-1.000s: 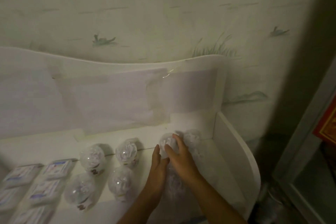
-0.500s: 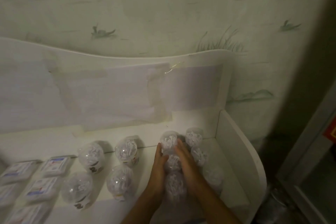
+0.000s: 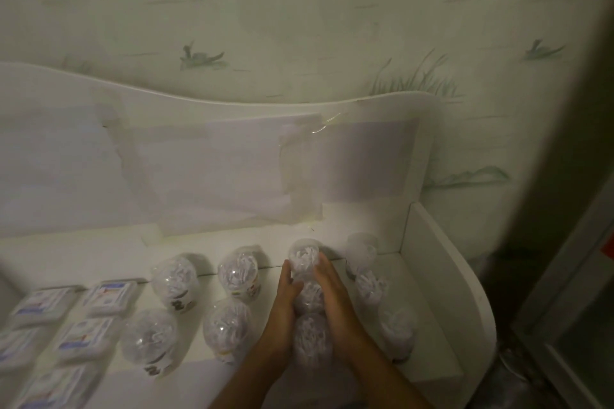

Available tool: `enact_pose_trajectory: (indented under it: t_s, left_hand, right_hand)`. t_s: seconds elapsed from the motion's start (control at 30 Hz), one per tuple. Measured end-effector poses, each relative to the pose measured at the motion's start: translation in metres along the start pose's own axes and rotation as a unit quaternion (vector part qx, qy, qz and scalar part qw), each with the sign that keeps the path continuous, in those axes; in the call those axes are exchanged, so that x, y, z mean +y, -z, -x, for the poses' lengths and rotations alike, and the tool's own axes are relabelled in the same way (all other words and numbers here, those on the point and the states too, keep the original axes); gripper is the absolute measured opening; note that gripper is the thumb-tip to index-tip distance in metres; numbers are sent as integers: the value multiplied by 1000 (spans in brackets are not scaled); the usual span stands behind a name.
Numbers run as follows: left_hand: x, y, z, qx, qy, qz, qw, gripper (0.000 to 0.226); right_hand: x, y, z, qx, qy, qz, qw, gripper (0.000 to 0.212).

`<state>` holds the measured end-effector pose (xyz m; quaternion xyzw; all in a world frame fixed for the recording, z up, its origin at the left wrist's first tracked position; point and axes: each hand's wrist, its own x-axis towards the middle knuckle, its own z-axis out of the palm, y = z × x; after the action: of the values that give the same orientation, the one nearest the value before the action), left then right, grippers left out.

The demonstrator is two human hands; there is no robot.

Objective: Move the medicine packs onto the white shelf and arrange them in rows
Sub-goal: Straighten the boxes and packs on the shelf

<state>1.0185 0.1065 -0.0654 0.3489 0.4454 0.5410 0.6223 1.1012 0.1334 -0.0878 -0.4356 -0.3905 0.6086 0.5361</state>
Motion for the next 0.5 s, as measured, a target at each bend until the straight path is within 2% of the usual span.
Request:
enact_pose_trajectory:
  t_s: [0.23, 0.43, 0.47, 0.5]
  left_hand:
    - [0, -1, 3, -23, -41, -43, 998, 29]
    - [-3, 2, 3, 22, -62, -48, 997, 37]
    - [-4, 2, 4, 27, -65, -57, 996, 35]
    - [-3, 1, 5, 30, -70, -68, 995, 34]
  right_hand:
    - [5, -2, -5, 3, -5, 55, 998, 48]
    - [-1, 4, 0, -17, 0, 62, 998, 48]
    - [-3, 3, 2, -29, 1, 71, 997, 55]
    - [-3, 3, 4, -30, -1, 70, 997, 72]
